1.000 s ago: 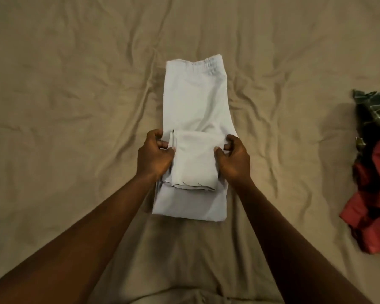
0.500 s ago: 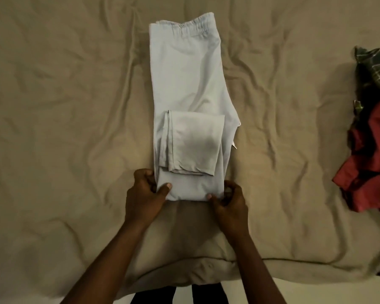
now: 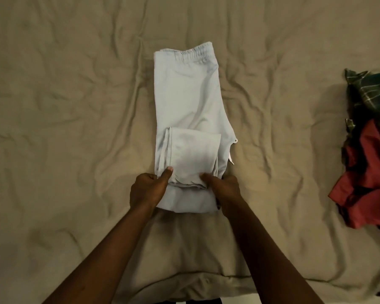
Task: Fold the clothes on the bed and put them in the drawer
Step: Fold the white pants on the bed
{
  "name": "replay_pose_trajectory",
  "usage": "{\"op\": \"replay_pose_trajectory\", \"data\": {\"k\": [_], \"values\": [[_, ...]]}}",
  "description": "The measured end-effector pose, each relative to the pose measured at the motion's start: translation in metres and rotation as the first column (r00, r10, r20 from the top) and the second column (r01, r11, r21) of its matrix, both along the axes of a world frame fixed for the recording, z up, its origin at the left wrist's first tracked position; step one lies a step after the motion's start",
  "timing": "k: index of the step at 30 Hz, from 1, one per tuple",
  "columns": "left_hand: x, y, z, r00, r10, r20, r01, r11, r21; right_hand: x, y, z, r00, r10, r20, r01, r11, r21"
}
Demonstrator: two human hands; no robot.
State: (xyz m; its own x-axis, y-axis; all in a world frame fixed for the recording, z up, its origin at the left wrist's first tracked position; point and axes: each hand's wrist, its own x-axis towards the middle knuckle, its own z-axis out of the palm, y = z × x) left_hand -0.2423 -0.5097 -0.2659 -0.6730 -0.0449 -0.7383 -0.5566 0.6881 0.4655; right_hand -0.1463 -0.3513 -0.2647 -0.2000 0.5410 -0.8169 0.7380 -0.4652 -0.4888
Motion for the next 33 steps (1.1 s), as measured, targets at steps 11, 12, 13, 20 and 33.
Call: {"op": "replay_pose_trajectory", "data": {"k": [11, 12, 13, 20, 33], "values": [[-0.091, 0.030, 0.076, 0.987, 0.125, 0.099, -0.157, 0.874, 0.460, -0.074, 0.085, 0.088, 0.923, 0.183, -0.338, -0.192, 0.981, 0.006], [-0.113, 0.041, 0.081, 0.982, 0.113, 0.151, -0.175, 0.847, 0.502, -0.097, 0.102, 0.090, 0.927, 0.180, -0.330, -0.214, 0.975, -0.068], [-0.134, 0.052, 0.086, 0.971, 0.109, 0.214, -0.207, 0.831, 0.517, -0.118, 0.119, 0.089, 0.937, 0.176, -0.302, -0.227, 0.963, -0.145], [-0.249, 0.123, 0.042, 0.901, 0.207, 0.380, -0.379, 0.802, 0.462, -0.242, 0.189, 0.047, 0.956, -0.074, -0.284, -0.031, 0.937, -0.349], [-0.233, 0.146, -0.012, 0.762, -0.057, -0.645, 0.018, 0.998, -0.067, -0.230, 0.188, -0.023, 0.887, 0.462, -0.027, -0.257, 0.541, 0.801]]}}
